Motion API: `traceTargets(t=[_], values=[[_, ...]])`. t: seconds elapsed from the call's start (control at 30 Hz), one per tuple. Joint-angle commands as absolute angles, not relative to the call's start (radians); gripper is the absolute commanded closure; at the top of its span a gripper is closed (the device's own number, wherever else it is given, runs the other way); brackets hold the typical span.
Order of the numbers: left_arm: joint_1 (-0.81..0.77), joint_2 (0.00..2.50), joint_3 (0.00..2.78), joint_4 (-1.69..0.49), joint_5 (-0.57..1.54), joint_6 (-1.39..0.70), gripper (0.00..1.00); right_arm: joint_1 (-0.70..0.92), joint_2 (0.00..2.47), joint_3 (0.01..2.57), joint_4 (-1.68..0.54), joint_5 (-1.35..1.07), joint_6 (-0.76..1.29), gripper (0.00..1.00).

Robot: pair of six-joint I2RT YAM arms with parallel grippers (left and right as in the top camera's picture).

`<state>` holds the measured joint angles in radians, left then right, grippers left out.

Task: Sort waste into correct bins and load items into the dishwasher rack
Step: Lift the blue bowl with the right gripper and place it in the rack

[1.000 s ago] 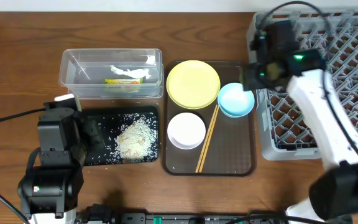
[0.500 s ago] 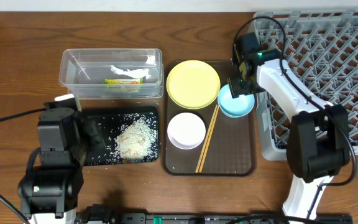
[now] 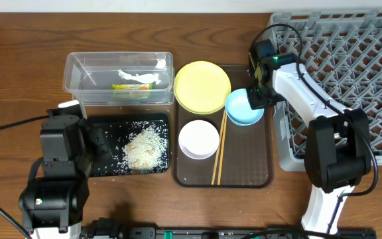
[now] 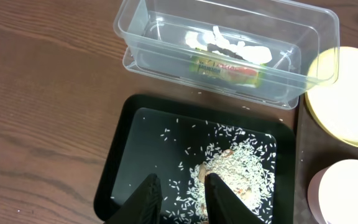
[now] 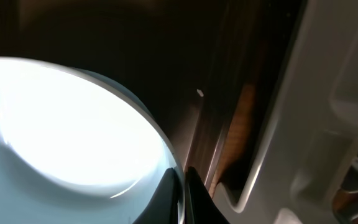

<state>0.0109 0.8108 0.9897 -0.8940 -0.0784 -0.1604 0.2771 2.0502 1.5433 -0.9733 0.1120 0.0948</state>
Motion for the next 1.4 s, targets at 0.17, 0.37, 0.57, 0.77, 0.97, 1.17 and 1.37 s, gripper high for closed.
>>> traceTargets(t=[0.17,0.37,0.57,0.77,0.97,1.17,1.37], values=[[0.007,0.81,0.985,-0.897,-0.086,-0.17,0.72,0.253,1.968,1.552,-1.022,0.148,0.072,0.99],[0.007,0.81,0.985,-0.897,-0.086,-0.17,0.72,0.242,1.786,1.552,-0.986,0.284,0.072,0.99],[0.007,0.81,0.985,-0.894,-0.086,-0.17,0.72,0.241,1.652,1.552,-0.812,0.511,0.07,0.99],[0.008,0.81,0.985,-0.892,-0.086,-0.17,0.72,0.221,1.658,1.552,-0.519,0.788,0.003,0.99],[0.007,0.81,0.985,-0.893,-0.086,-0.17,0.72,0.171,1.754,1.552,-0.192,0.876,-0.207,0.99],[0.007,0.81,0.985,-0.893,-0.086,-0.17,0.72,0.13,1.887,1.552,0.052,0.876,-0.339,0.99],[0.007,0.811,0.985,-0.897,-0.086,-0.17,0.72,0.121,1.998,1.552,0.206,0.875,-0.339,0.99]])
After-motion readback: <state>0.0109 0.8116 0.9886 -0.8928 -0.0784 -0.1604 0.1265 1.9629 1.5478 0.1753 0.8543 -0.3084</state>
